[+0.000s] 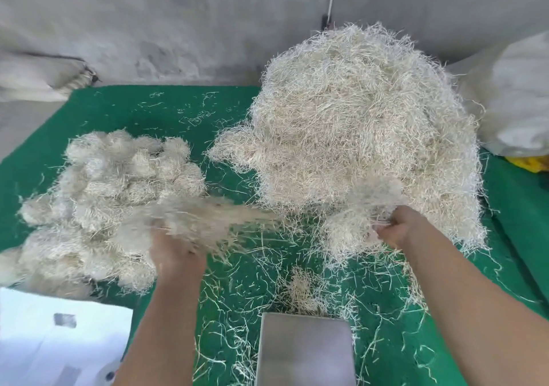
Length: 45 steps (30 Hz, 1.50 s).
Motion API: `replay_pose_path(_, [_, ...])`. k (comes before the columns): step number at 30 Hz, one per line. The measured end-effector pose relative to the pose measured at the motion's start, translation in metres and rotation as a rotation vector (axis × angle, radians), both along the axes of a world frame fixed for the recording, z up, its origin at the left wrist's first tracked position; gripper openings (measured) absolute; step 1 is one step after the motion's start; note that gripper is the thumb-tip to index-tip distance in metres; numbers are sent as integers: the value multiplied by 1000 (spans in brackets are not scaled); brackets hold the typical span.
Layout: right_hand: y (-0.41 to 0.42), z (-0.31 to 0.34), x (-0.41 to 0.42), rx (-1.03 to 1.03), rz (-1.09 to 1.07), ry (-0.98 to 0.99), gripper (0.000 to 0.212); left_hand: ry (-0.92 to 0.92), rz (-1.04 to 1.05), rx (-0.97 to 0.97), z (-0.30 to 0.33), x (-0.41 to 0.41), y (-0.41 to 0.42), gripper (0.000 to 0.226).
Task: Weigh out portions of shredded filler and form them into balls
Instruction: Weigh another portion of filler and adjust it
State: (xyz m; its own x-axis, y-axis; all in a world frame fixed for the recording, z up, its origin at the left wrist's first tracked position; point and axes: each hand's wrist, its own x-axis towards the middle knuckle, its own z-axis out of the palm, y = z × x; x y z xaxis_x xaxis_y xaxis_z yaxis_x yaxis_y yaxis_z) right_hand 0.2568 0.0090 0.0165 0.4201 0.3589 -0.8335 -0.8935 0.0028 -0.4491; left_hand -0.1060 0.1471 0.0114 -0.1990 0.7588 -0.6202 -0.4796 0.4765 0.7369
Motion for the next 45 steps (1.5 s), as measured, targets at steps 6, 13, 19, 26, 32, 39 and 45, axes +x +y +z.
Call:
replay_pose_path(6, [7,4,-18,-90,665,-450,92,14,-110,-52,2,27,-21,55])
replay_pose_path(13, [-7,29,-67,-441,985,-1427,59,-300,-412,37,17,73,-63,39])
replay_pose_path(19, [-46,63,-168,441,753,-972,78,-499,-545,91,49,109,-123,47])
replay_pose_path(26, [-71,49,-168,222,540,-1033,23,159,-1091,514,53,81,-139,52])
replay_pose_path(32, [-99,24,-176,123,896,-863,54,10,-1138,385,20,23,-142,73])
replay_pose_path(39, [-125,-12,-174,110,882,-617,27,274,-829,123,-25,15,-172,30])
replay_pose_path(45, [-151,-48,-186,-261,1155,-921,80,765,-1107,116,-53,-1,-193,79])
